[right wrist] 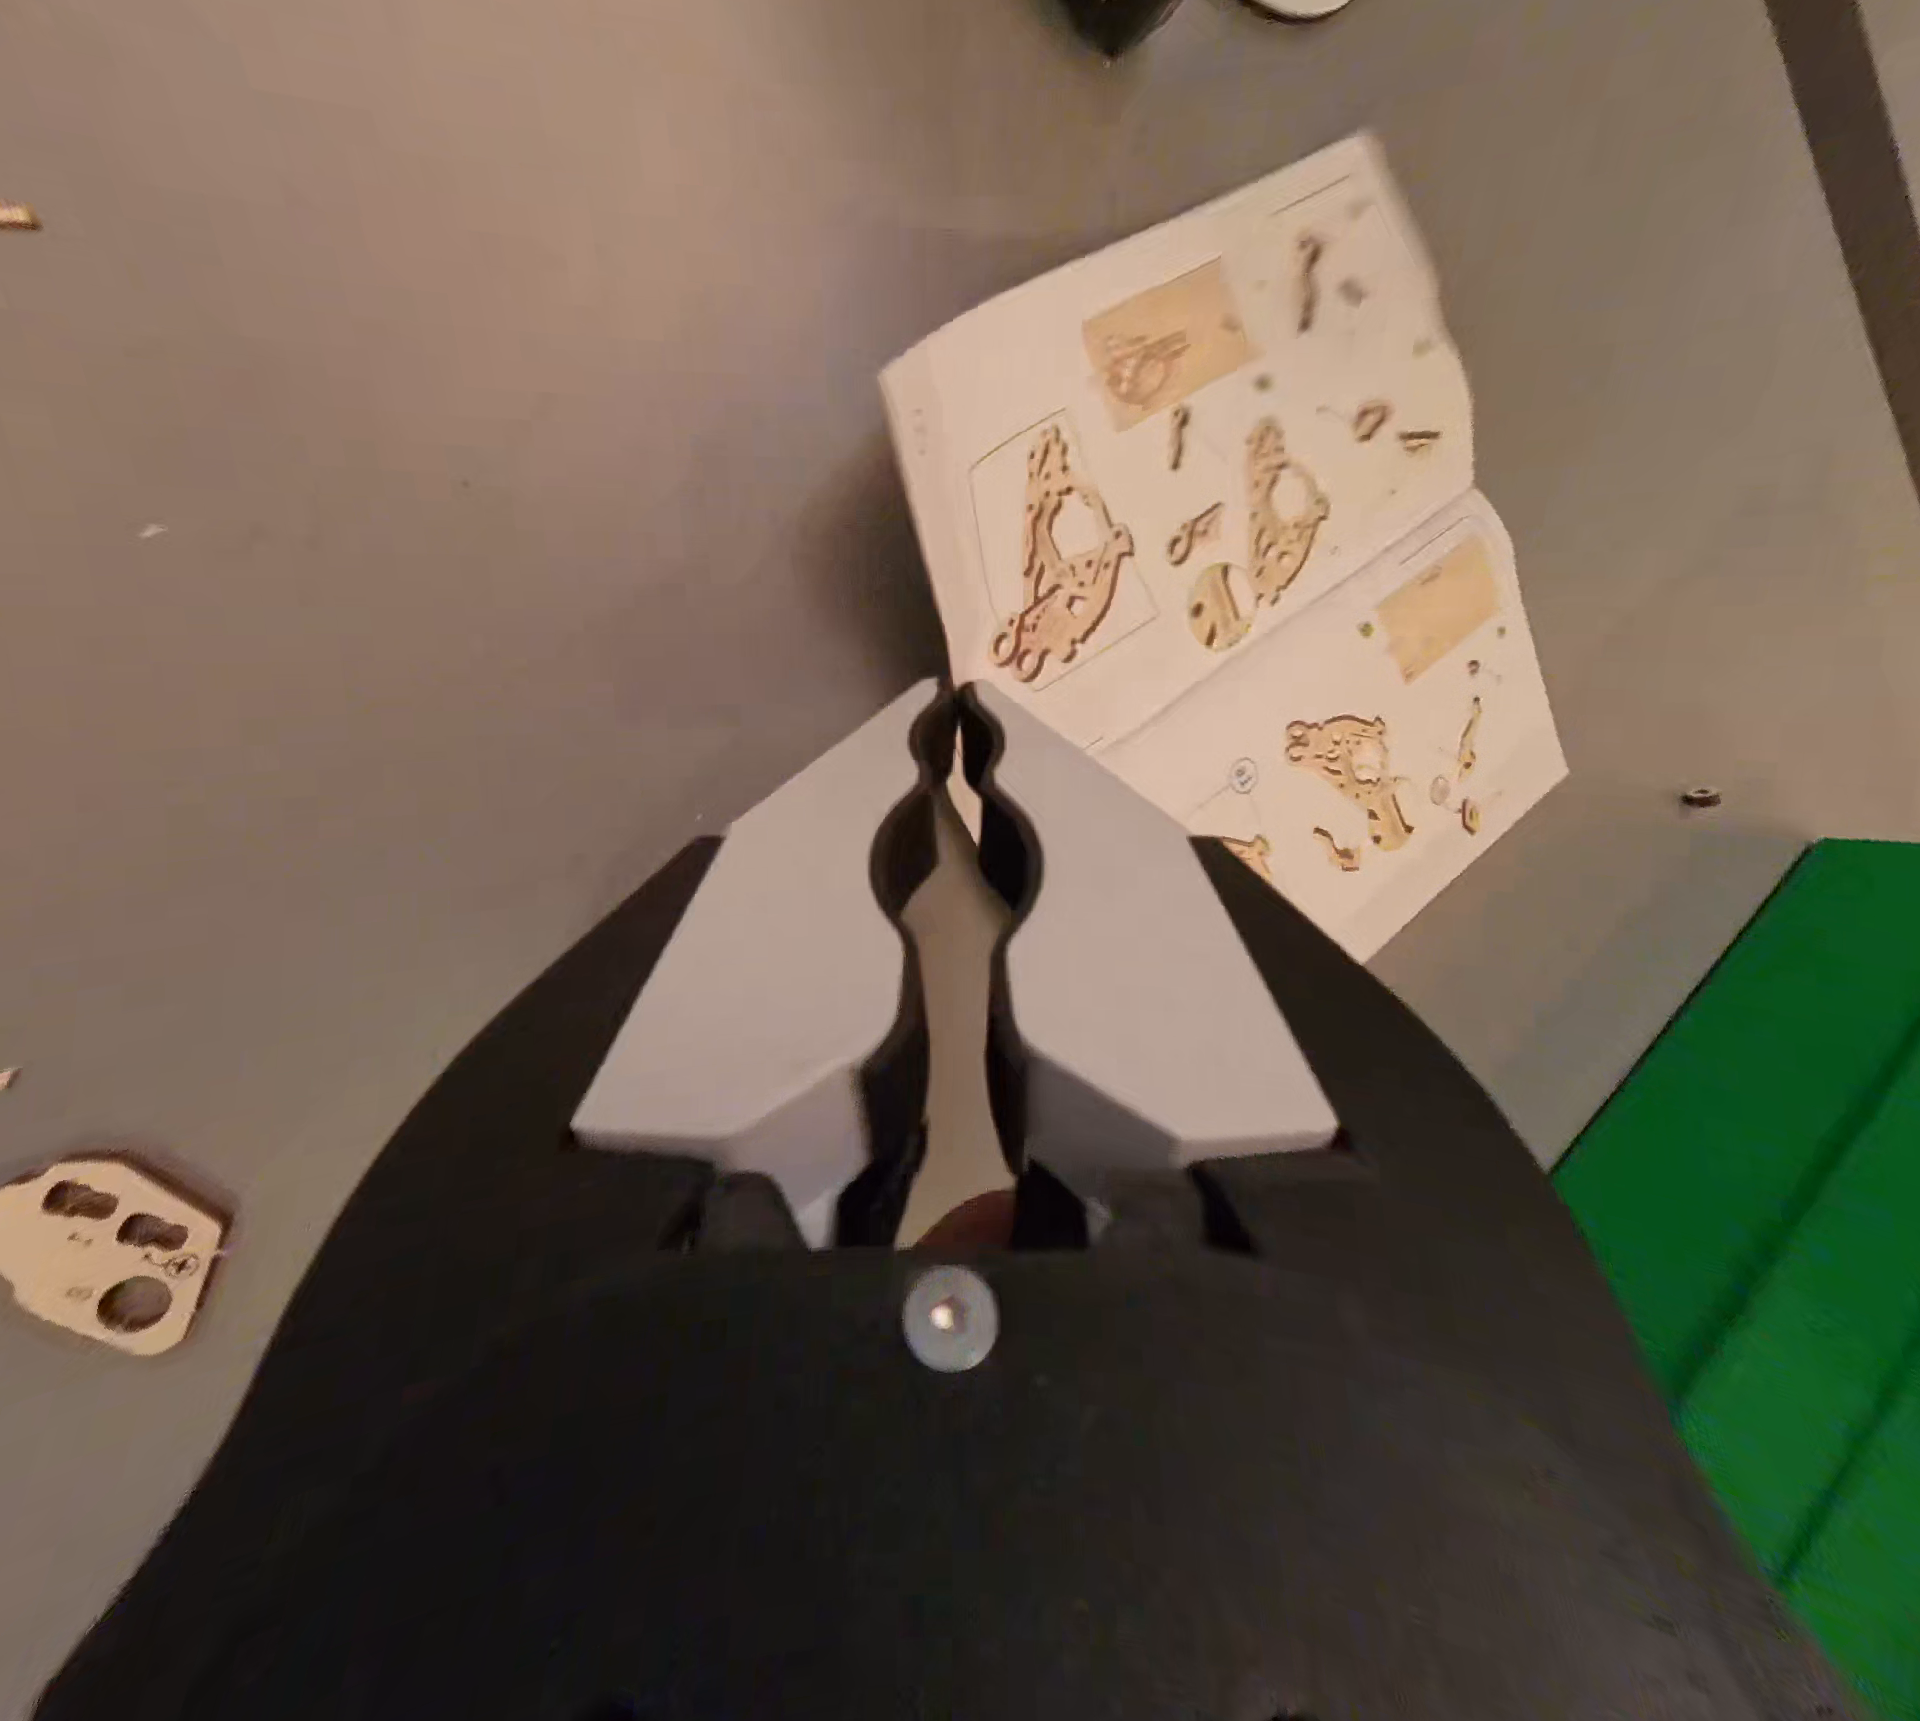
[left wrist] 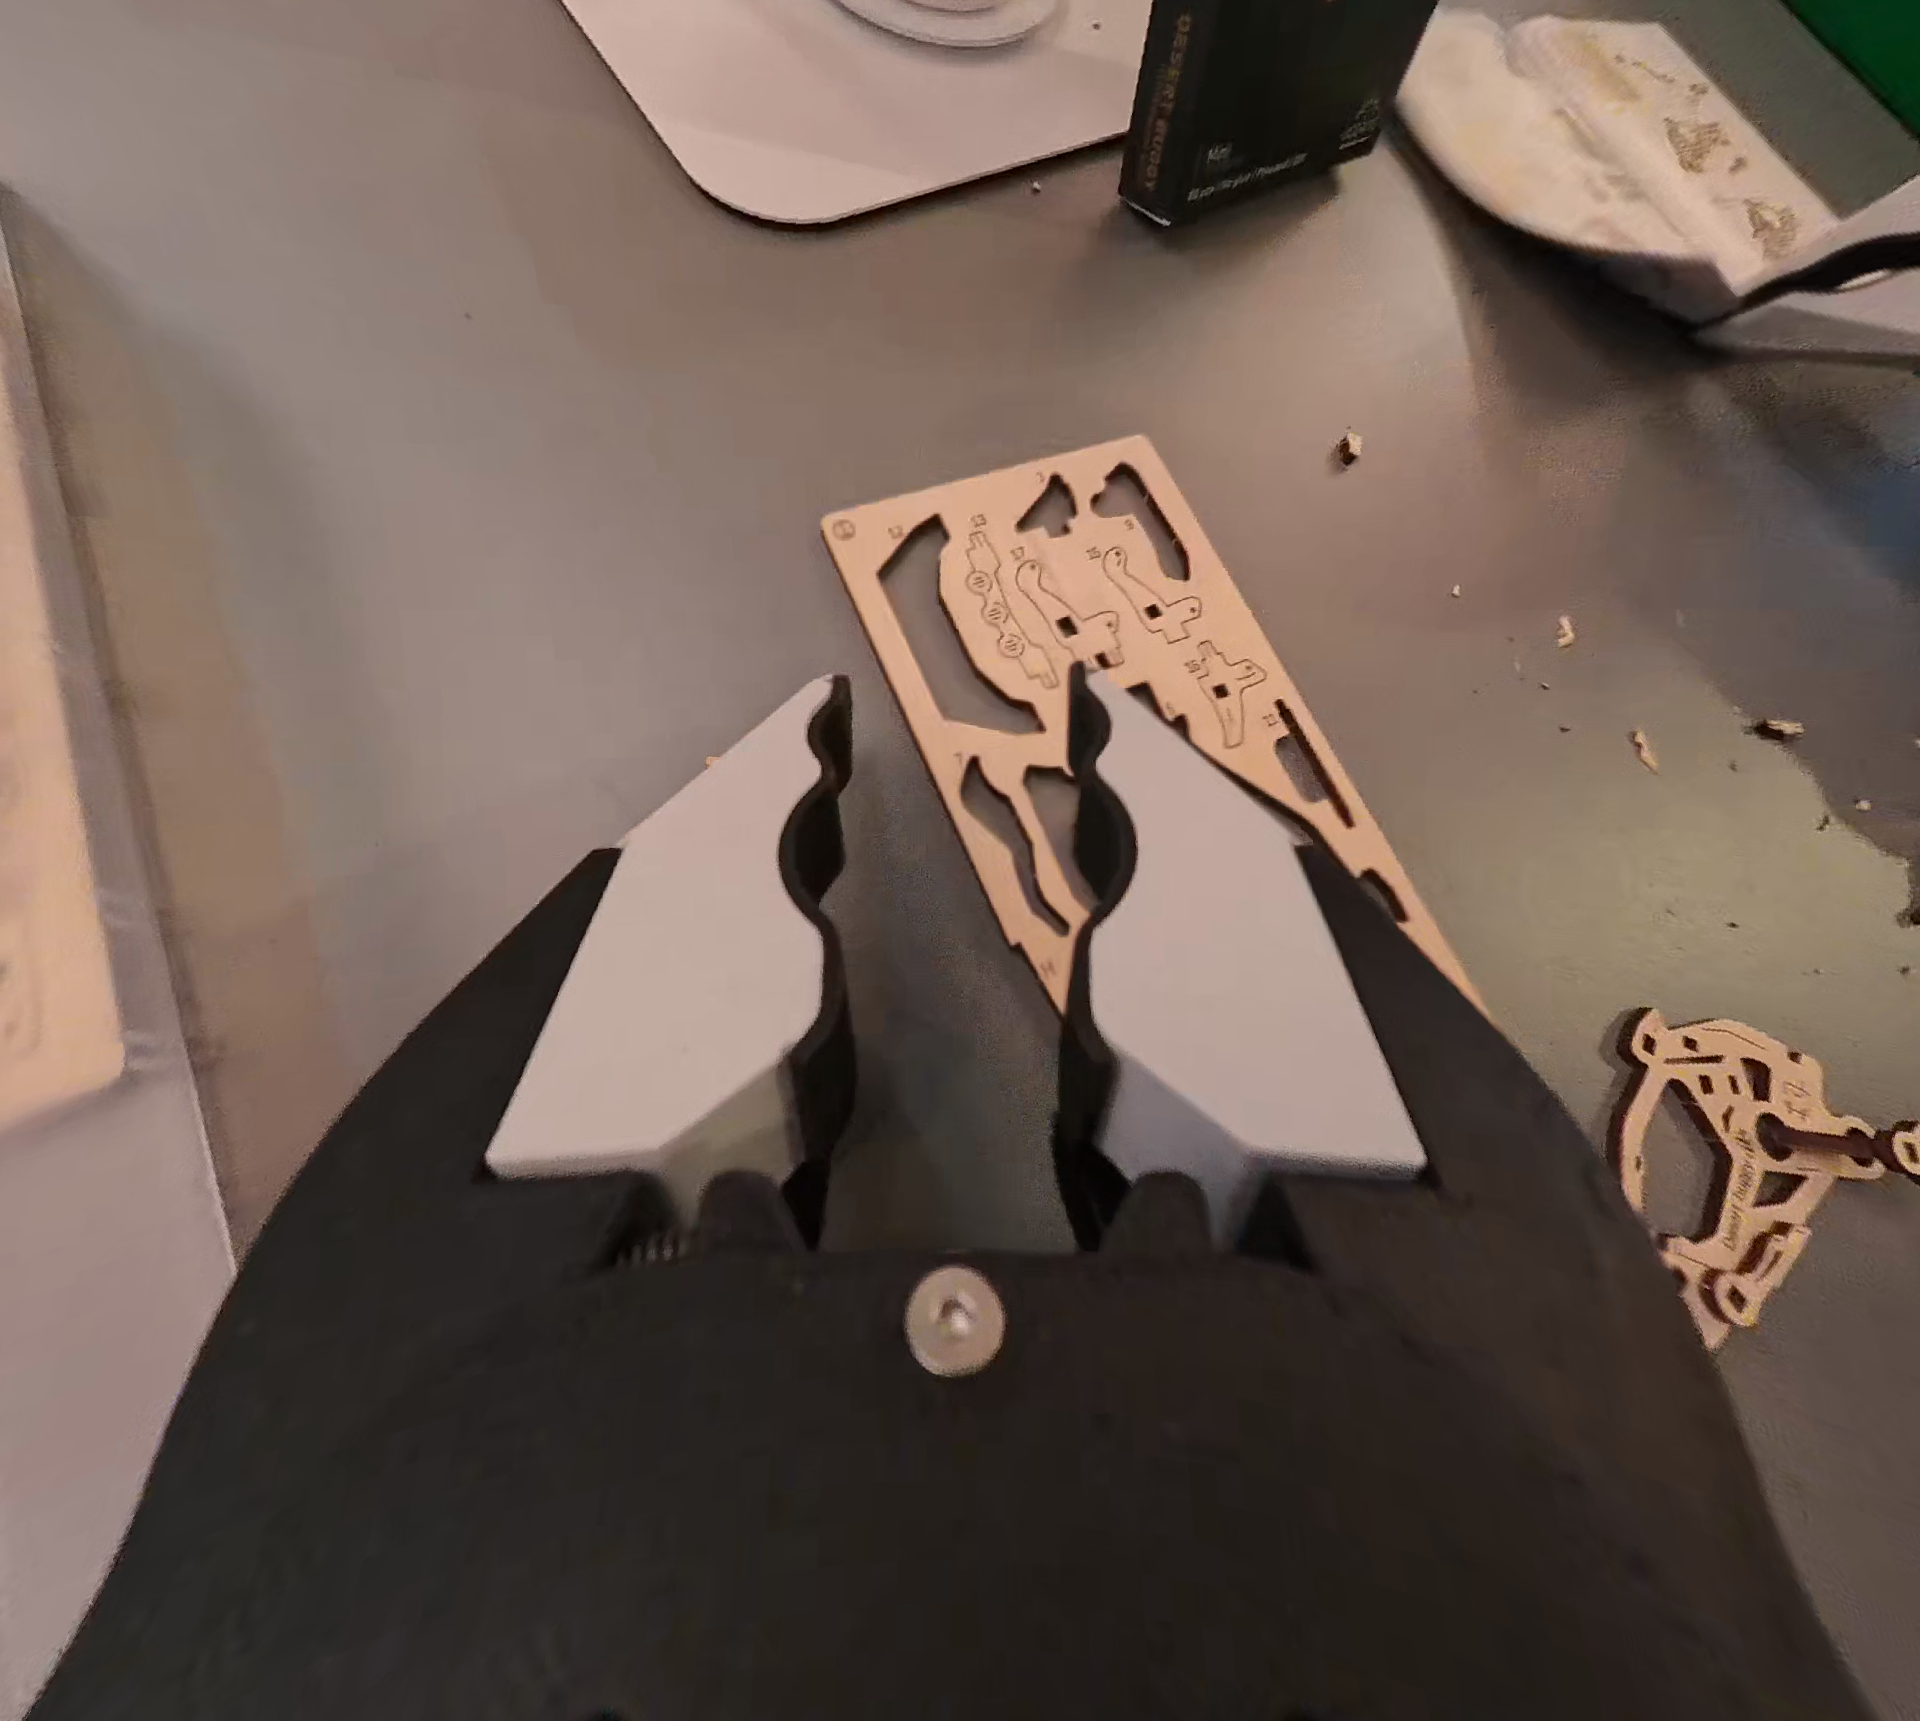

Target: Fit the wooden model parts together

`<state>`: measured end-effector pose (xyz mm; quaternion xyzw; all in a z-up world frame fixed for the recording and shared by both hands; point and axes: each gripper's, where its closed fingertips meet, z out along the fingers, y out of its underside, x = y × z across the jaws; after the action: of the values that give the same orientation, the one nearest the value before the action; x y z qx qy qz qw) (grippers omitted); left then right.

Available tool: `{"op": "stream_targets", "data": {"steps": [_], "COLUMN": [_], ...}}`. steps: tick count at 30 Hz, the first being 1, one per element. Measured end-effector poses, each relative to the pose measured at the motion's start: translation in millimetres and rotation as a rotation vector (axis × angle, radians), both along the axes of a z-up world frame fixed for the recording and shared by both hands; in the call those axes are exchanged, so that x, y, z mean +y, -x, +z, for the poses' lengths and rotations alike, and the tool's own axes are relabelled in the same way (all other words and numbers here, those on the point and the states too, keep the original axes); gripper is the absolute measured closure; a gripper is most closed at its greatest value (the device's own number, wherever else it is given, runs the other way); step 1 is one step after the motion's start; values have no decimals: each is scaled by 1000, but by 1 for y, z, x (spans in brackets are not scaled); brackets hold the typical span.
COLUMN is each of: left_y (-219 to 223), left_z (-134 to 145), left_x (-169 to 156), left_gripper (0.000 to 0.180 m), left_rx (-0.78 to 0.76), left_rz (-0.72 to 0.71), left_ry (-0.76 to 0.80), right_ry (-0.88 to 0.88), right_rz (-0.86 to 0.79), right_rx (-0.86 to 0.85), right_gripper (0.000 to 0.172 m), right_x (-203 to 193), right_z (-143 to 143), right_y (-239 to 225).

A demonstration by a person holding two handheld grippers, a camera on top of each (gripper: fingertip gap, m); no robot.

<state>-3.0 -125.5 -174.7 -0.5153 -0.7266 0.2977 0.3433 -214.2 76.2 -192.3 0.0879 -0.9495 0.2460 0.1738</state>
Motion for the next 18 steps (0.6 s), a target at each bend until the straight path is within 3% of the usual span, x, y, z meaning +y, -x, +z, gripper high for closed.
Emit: {"op": "stream_targets", "data": {"steps": [7, 11, 12, 14, 16, 18], "left_y": [-5, -6, -6, -6, -6, -5], "left_z": [9, 16, 17, 16, 15, 16], "left_x": [1, 3, 3, 1, -2, -3], "left_gripper": [141, 140, 140, 140, 140, 140], "left_rx": [10, 34, 46, 60, 70, 99], "left_rz": [-14, -16, -15, -8, 4, 13], "left_ry": [58, 71, 75, 79, 87, 84], "right_ry": [109, 57, 84, 170, 284, 332], "right_rz": [8, 62, 52, -39, -225, -429], "right_rx": [-87, -251, -254, -293, -271, -279], "right_gripper": [172, 121, 118, 138, 151, 129], "right_x": [4, 15, 14, 9, 4, 6], "right_z": [38, 41, 49, 68, 82, 75], "right_y": [-3, -21, -15, 15, 75, 136]}}
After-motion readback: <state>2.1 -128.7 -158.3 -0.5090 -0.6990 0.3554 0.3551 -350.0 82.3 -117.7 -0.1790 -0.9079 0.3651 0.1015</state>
